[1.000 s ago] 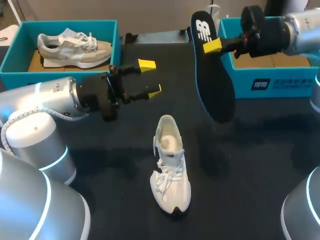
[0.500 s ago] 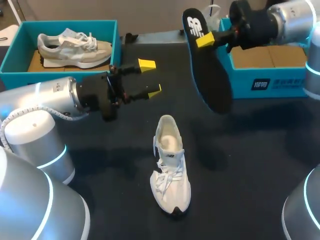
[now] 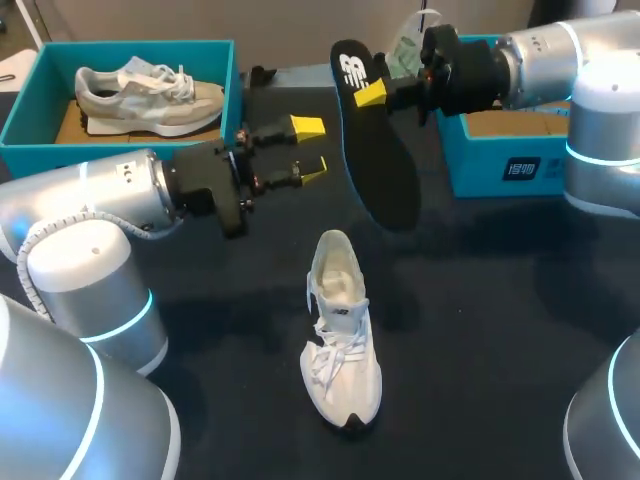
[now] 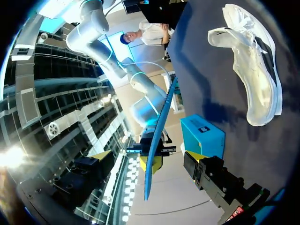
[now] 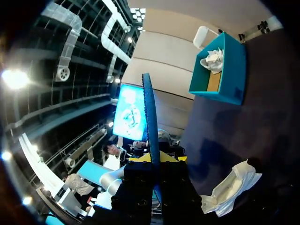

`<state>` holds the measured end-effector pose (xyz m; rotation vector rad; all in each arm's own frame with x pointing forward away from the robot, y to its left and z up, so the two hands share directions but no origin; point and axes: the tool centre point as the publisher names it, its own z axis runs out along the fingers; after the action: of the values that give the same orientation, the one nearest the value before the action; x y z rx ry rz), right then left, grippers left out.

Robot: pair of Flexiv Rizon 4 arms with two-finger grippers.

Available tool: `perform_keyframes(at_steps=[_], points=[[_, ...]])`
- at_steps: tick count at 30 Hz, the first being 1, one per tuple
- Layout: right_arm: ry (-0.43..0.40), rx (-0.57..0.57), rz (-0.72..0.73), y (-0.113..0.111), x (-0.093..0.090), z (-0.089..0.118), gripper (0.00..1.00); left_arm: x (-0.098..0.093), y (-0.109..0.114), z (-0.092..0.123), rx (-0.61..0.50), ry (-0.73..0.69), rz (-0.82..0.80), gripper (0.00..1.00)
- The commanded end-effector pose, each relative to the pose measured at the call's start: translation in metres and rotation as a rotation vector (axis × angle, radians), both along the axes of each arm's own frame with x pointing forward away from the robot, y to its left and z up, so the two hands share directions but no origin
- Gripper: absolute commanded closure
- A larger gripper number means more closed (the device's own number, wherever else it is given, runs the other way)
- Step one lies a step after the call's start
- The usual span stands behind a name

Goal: Take the shoe out of the shoebox, open the shoe tongue, remove and reinsert the insole, then place the shoe into the shoebox

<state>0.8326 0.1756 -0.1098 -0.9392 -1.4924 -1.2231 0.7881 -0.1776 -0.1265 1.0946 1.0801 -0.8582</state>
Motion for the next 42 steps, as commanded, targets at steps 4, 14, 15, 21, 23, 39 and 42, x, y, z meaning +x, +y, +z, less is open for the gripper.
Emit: perform_keyframes(at_steps=[4,14,15,21,23,39,42], points=[[0.000,-0.001,-0.002,0.000,-0.001,0.000,1.00,-0.002,-0.006,-0.001,-0.003,-0.001,0.017,0.00],[0.095,-0.026,-0.100,0.008,0.002,-0.011,1.00,0.003,-0.009,-0.005,0.058,0.014,0.003,0.00],[0.100,-0.031,-0.105,0.009,0.002,-0.011,1.00,0.004,-0.009,-0.006,0.065,0.027,-0.006,0.00],[0.136,-0.058,-0.138,0.012,-0.003,-0.013,1.00,0.012,-0.014,-0.015,0.124,0.104,-0.054,0.00],[0.148,-0.063,-0.152,0.012,-0.004,-0.014,1.00,0.015,-0.016,-0.018,0.128,0.123,-0.067,0.00],[0.210,-0.093,-0.276,0.012,-0.006,-0.023,1.00,0.013,-0.019,-0.026,0.100,0.160,-0.131,0.00],[0.220,-0.099,-0.276,0.012,-0.006,-0.024,1.00,0.011,-0.019,-0.028,0.102,0.166,-0.138,0.00]])
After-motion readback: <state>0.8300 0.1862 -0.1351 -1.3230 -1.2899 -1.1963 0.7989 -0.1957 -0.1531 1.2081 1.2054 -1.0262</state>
